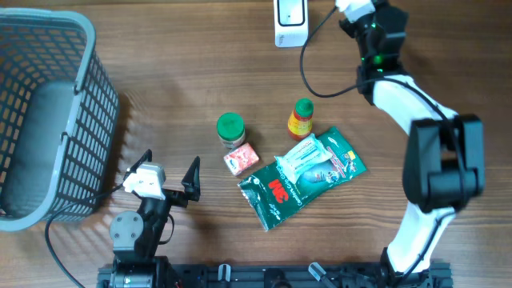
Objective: Scan the item barcode
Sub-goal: 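Carry the red tube to the white scanner with the right gripper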
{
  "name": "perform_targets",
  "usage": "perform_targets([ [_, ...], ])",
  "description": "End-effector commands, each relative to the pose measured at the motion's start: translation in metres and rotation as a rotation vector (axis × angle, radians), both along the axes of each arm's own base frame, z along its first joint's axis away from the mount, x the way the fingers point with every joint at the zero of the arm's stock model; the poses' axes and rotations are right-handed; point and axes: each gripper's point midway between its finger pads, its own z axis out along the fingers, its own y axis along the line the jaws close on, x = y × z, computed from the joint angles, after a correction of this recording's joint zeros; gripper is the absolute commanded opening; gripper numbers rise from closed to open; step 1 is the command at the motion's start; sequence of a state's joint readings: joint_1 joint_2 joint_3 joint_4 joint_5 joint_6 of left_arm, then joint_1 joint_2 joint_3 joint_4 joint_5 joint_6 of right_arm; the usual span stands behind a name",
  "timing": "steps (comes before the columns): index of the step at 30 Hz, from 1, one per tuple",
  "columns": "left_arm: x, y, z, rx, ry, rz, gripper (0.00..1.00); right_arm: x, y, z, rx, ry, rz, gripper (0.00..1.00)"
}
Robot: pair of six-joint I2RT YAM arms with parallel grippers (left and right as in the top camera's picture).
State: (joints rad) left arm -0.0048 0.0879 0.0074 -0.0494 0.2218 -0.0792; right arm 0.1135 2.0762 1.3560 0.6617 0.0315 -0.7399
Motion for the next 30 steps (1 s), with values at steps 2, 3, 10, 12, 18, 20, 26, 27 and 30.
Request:
perform_targets([
  [2,0.000,0.001,-0.002,0.021,0.002,0.004,1.00,0.014,0.037,-0.029,-0.171,-0.025,0.086,0.04],
  [3,0.000,0.001,-0.002,0.021,0.002,0.004,1.00,0.014,0.042,-0.029,-0.186,-0.045,0.094,0.04],
  [10,0.000,0.001,-0.002,0.021,0.002,0.004,1.00,0.032,0.058,-0.049,-0.321,-0.080,0.101,0.05],
  [12,0.000,0.001,-0.002,0.021,0.002,0.004,1.00,0.040,0.059,-0.053,-0.327,-0.090,0.093,0.05],
  [18,0.000,0.001,-0.002,0.021,0.002,0.004,1.00,0.052,0.061,-0.070,-0.326,-0.071,0.097,0.05],
  [20,0.000,0.001,-0.002,0.021,0.002,0.004,1.00,0.052,0.062,-0.080,-0.344,-0.043,0.109,0.04],
  [26,0.000,0.001,-0.002,0.021,0.002,0.004,1.00,0.048,0.066,-0.111,-0.418,0.065,0.162,0.05],
  [27,0.000,0.001,-0.002,0.021,0.002,0.004,1.00,0.048,0.066,-0.110,-0.417,0.065,0.162,0.05],
  [30,0.000,0.001,-0.002,0.021,0.002,0.004,1.00,0.048,0.066,-0.110,-0.417,0.065,0.162,0.04],
])
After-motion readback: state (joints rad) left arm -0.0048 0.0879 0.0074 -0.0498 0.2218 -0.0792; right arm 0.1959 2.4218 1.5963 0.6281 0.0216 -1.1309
